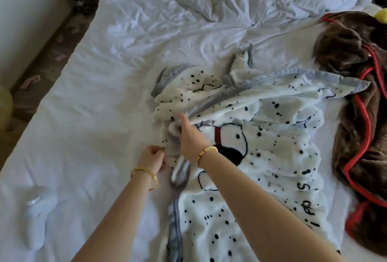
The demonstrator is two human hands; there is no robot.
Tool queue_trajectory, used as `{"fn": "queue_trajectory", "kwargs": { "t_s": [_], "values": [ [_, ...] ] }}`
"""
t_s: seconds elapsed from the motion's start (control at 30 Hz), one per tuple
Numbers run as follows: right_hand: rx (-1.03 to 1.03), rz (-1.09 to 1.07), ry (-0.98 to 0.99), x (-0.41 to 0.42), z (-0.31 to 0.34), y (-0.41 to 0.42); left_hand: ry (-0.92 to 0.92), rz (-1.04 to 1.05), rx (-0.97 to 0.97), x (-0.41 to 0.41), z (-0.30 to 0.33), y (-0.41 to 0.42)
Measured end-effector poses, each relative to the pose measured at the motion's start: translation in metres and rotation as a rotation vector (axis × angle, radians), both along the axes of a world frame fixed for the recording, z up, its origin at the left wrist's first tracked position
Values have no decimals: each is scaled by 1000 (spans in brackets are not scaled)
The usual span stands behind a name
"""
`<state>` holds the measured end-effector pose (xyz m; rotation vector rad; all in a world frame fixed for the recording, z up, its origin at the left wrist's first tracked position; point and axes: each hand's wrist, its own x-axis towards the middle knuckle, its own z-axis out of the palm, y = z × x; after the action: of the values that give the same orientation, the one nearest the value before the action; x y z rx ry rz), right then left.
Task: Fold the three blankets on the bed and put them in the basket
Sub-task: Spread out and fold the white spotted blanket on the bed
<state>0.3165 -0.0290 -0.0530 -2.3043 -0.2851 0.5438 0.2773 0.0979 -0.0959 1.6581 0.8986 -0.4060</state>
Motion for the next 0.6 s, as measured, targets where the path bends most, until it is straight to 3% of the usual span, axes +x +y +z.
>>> {"fn": "queue_trajectory", "kwargs": {
  "t_s": [0.1, 0.23, 0.3, 0.37, 0.43, 0.53, 0.6],
  "values": [
    [-38, -208, 135, -13, -23, -10, 51, -58, 352, 4, -10, 3],
    [-93, -343, 234, -25, -31, -5, -10, -311, 228, 28, -6, -9],
    [-9, -436, 214, -15, -26, -2, -157, -176, 210, 47, 2, -7],
    [108, -538, 6, -2, -13, 5, -239, 35, 249, 66, 11, 4],
    [195, -434, -34, 4, -1, 20, -145, 7, 277, 75, 9, 14],
    [36, -34, 274, 3, -6, 31, 25, -79, 93, 70, -3, 16],
    [95, -111, 325, 4, -4, 17, 58, -47, 1, 66, -3, 10]
  ]
}}
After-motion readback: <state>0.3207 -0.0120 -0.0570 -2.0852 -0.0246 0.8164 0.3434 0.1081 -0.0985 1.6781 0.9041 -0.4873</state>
